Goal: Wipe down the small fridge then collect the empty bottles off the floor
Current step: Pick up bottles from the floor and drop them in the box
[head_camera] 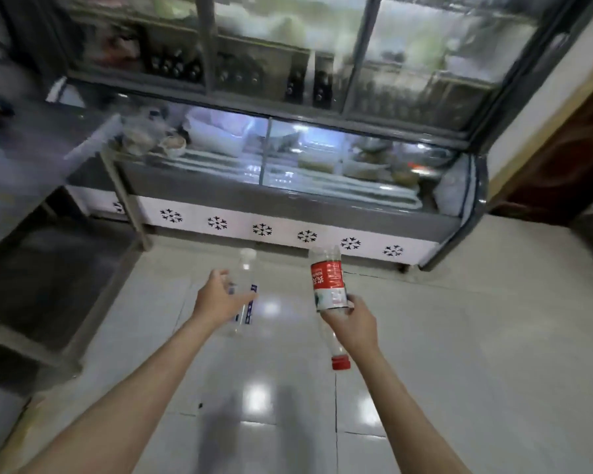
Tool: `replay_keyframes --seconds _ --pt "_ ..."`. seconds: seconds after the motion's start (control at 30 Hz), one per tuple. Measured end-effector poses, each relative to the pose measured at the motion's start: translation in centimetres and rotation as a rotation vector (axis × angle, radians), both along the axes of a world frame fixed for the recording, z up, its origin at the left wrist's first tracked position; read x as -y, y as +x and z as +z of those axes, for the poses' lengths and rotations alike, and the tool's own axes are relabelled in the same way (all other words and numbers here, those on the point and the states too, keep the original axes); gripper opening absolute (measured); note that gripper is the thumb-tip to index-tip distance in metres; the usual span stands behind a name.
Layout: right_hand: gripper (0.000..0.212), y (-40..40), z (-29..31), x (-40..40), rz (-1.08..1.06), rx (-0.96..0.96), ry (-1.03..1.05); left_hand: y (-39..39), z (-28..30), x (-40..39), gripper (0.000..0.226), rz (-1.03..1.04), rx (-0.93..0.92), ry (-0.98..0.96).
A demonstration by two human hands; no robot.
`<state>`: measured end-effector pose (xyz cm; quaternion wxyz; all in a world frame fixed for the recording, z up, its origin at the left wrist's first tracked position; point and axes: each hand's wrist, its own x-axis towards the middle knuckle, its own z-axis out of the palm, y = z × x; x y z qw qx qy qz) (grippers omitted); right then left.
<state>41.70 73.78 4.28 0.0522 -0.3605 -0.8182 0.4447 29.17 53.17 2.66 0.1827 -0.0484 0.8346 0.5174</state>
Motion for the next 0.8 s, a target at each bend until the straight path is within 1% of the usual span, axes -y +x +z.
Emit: replay_keyframes --seconds 0.17,0.27,0.37,0.63,0.8 --pt "0.051 5.1 0.4 -7.5 -0.132 0.000 -0.013 2.3 1.3 -10.2 0.071 -0.157 -0.021 -0.018" --pt "0.047 8.0 0.9 -12.4 -0.185 -0.006 -0.013 3.9 1.8 -16.2 0.071 -0.218 -0.045 -0.037" --pt "0.050 11.0 1.3 -17.2 -0.233 -0.007 -0.017 5.6 1.5 -22.0 0.072 -0.280 -0.064 -0.054" --pt "0.050 17.1 1.3 -29.3 -0.341 0.004 0.028 10.3 0.7 -35.5 0.070 -0.385 -0.082 -0.051" --pt "0.055 18.2 0.2 -34.8 -0.387 0.011 -0.002 11.4 0.2 -42.4 0.067 -0.422 -0.069 -0.042"
